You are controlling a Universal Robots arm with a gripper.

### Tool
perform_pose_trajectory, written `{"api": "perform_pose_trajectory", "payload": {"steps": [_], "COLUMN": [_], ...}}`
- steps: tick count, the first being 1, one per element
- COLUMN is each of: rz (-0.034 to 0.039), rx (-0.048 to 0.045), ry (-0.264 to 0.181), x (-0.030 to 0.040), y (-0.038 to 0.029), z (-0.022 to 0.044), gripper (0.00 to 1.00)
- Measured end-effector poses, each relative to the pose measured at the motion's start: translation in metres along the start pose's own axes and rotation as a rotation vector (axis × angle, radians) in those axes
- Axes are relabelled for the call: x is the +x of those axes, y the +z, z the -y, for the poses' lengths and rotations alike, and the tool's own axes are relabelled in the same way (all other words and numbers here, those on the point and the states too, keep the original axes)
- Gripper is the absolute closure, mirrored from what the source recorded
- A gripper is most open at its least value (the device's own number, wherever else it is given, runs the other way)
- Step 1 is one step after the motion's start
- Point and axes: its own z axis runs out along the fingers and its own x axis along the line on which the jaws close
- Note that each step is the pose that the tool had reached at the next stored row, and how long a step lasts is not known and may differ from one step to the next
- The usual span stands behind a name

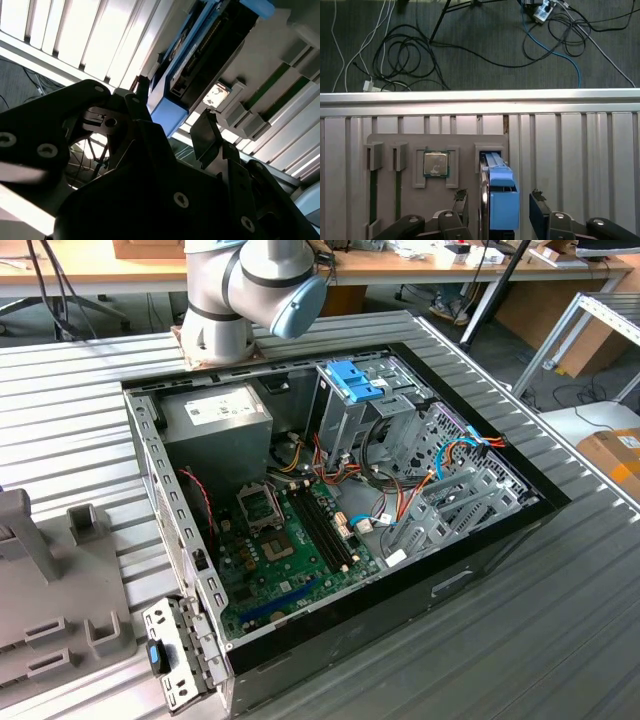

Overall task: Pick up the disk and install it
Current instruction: 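Pick up the disk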

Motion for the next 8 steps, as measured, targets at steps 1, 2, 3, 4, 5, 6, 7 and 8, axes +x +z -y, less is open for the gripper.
{"api": "perform_pose_trajectory", "payload": {"steps": [1,2,3,4,5,6,7,8], "rz": [0.0033,0.0042,0.0045,0.0079,0.0104,0.0107,0.0111,0.0111], "rx": [0.0009,0.0015,0.0033,0.0098,0.0170,0.0198,0.0229,0.0242], "ry": [0.000,0.000,0.000,-0.001,-0.001,-0.001,-0.001,-0.001], "x": [0.0002,0.0004,0.0007,0.0009,0.0011,0.0011,0.0011,0.0012], "y": [0.0002,0.0002,0.0003,0.0010,0.0023,0.0031,0.0042,0.0049], "z": [0.0001,0.0001,-0.0001,-0.0006,-0.0012,-0.0014,-0.0022,-0.0043], "gripper": [0.40,0.40,0.40,0.40,0.40,0.40,0.40,0.40]}}
